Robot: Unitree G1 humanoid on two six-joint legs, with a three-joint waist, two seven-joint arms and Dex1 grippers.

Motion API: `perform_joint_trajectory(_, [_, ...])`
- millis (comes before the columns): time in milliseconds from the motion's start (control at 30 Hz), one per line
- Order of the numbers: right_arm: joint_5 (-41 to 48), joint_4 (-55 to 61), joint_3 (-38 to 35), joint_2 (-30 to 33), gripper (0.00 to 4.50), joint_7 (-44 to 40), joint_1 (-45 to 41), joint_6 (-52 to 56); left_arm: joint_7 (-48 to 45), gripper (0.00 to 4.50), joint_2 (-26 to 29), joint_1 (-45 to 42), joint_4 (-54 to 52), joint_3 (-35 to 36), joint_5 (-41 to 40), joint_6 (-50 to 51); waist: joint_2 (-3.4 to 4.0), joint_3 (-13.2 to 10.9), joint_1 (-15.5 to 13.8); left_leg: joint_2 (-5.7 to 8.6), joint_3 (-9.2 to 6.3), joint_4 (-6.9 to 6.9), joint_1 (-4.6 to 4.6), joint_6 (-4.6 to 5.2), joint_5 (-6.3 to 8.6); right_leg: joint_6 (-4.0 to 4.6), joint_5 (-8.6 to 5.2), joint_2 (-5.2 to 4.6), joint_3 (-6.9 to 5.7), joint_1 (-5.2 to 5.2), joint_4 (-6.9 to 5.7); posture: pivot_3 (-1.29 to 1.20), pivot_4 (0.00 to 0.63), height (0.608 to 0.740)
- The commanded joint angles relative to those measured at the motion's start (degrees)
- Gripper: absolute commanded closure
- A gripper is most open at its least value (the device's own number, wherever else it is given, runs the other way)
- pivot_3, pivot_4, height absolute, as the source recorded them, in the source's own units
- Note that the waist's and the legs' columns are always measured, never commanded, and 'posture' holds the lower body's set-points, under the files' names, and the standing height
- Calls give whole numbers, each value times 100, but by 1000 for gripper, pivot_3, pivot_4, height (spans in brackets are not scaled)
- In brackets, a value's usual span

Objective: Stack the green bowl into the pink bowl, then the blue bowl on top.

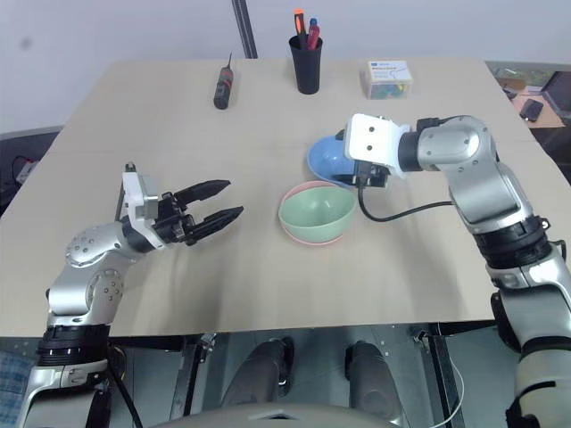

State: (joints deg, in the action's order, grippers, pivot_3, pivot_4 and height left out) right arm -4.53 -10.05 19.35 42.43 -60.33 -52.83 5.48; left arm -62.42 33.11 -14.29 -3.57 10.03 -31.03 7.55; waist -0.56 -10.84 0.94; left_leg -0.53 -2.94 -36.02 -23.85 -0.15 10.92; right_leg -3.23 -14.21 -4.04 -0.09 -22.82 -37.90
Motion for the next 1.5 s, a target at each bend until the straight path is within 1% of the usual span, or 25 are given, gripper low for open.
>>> perform_joint_trajectory(33, [-498, -1081, 157, 32, 1008, 8, -368, -1165, -46, 1307, 13, -86, -26, 23, -44, -87, 0, 0, 2, 0, 0, 1, 1, 0, 0, 0, 0, 0, 0, 0, 0, 0, 150, 740])
perform_joint_trajectory(133, [-879, -2063, 377, -103, 1008, 95, -607, -1918, -64, 1307, 18, -135, -13, 38, -75, -81, 0, -1, 4, -1, 2, 7, 1, 0, 0, 0, 0, 0, 1, -4, -1, 0, 150, 740])
perform_joint_trajectory(333, [-1474, -3366, 651, -453, 1008, 360, -1038, -2923, -68, 1307, 21, -132, -34, 58, -115, -39, 0, -3, 42, -2, 13, 22, -2, -1, -1, 1, 1, 1, 12, -20, -2, 0, 150, 740])
perform_joint_trajectory(433, [-1699, -3838, 770, -648, 1008, 451, -1229, -3297, -64, 1307, 25, -126, -22, 56, -103, -41, 0, -4, 86, -1, 14, 28, -2, -1, -1, 1, 1, 1, 15, -23, -1, 0, 150, 740])
perform_joint_trajectory(633, [-1886, -4295, 789, -949, 1008, 536, -1433, -3637, -40, 1307, 22, -72, -46, 63, -82, -62, 1, -4, 129, -1, 13, 30, -1, -1, -1, 2, 1, 1, 15, -23, -2, 0, 150, 740])
perform_joint_trajectory(667, [-1904, -4343, 790, -986, 1245, 547, -1454, -3671, -35, 1307, 20, -64, -51, 62, -79, -65, 1, -4, 130, -1, 13, 31, -1, -1, -1, 2, 1, 1, 15, -23, -2, 0, 150, 740])
perform_joint_trajectory(700, [-1927, -4374, 791, -1014, 1245, 566, -1470, -3720, -33, 1307, 19, -50, -60, 63, -78, -69, 1, -4, 130, -1, 12, 31, -1, -1, -1, 2, 1, 1, 15, -23, -2, 0, 150, 740])
perform_joint_trajectory(833, [-1949, -4409, 761, -1080, 2576, 559, -1486, -3781, -12, 1307, 14, -24, -81, 61, -79, -68, 1, -4, 131, -1, 13, 31, -1, -1, -1, 2, 1, 1, 16, -24, -3, 0, 150, 740])
perform_joint_trajectory(867, [-1948, -4404, 752, -1088, 3147, 553, -1482, -3791, -10, 1307, 14, -21, -86, 59, -82, -65, 1, -4, 131, -1, 13, 31, -1, -1, -1, 2, 1, 1, 16, -24, -4, 0, 150, 740])
perform_joint_trajectory(900, [-1944, -4389, 744, -1092, 3238, 546, -1475, -3796, -13, 1307, 11, -24, -80, 54, -83, -69, 1, -4, 131, -1, 13, 31, -1, -1, -1, 2, 1, 1, 16, -24, -4, 0, 150, 740])
perform_joint_trajectory(967, [-1924, -4344, 725, -1095, 4004, 523, -1456, -3797, -17, 1307, 7, -36, -64, 43, -83, -72, 1, -4, 131, -1, 13, 32, 0, -1, -1, 2, 1, 1, 16, -24, -4, 0, 150, 740])
perform_joint_trajectory(1000, [-1902, -4298, 708, -1090, 4490, 506, -1439, -3792, -19, 1307, 4, -47, -52, 37, -80, -77, 2, -4, 131, -1, 13, 32, 0, -1, -1, 2, 1, 1, 17, -24, -4, 0, 150, 740])
perform_joint_trajectory(1167, [-1739, -3995, 575, -1019, 4490, 379, -1389, -3745, -38, 1307, -9, -98, 0, 10, -69, -90, 2, -4, 130, -1, 14, 34, 0, -1, -1, 2, 1, 1, 19, -26, -6, 0, 150, 740])
perform_joint_trajectory(1267, [-1467, -3577, 404, -950, 4490, 122, -1346, -3580, -54, 1307, -7, -127, 24, 8, -70, -90, 4, -5, 129, -1, 14, 34, 0, -1, -1, 2, 1, 1, 19, -27, -6, 0, 150, 740])
perform_joint_trajectory(1400, [-1041, -2571, 131, -775, 4490, -312, -1253, -3143, -84, 1307, 0, -174, 80, -4, -55, -94, 4, -6, 125, -1, 14, 35, -1, -1, -1, 2, 1, 1, 20, -28, -6, 0, 150, 740])
perform_joint_trajectory(1500, [-570, -1575, -104, -686, 4490, -667, -1126, -2474, -94, 1307, 0, -227, 124, -30, -42, -97, 4, -6, 124, -1, 14, 36, 0, -1, -1, 2, 1, 1, 19, -28, -7, 0, 150, 740])
